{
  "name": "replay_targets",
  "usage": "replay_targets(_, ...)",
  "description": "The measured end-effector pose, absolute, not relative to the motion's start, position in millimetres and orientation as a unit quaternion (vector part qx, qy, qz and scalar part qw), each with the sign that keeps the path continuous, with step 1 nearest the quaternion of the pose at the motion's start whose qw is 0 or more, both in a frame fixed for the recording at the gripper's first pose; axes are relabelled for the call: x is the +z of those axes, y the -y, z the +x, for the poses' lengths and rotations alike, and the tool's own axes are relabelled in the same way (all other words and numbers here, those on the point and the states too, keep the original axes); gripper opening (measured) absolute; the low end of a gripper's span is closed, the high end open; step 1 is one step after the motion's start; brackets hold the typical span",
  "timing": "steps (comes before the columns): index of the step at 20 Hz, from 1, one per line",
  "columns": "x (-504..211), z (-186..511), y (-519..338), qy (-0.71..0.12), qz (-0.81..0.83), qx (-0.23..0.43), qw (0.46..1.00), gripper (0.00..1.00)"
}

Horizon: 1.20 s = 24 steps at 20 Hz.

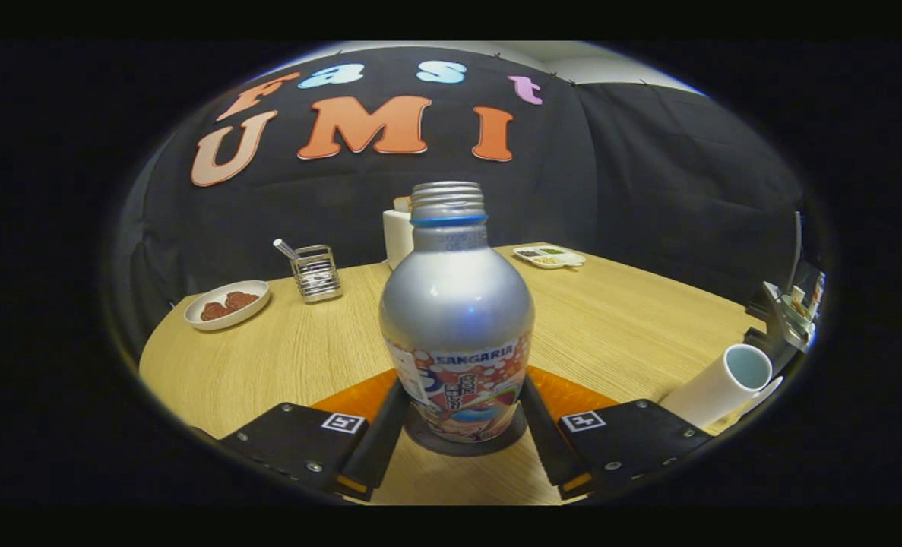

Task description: Take the bottle from table, then pour the juice into the cup, finally place the bottle on the coaster

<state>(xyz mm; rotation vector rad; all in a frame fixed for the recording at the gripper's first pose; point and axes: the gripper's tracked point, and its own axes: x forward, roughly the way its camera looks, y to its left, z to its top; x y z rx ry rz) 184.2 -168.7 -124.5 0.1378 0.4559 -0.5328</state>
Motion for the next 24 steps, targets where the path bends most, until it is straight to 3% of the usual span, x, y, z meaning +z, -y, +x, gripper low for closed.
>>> replay_targets(4, -130.1, 180.2, 169.9, -0.232, 0.051, -0.265, 0.934, 0.81)
replay_targets(10, -130.1, 177.2, 159.2, -0.235, 0.036, -0.245, 0.940, 0.97)
replay_targets(24, -67.0, 107.3, 125.2, -0.181, 0.027, -0.224, 0.957, 0.97)
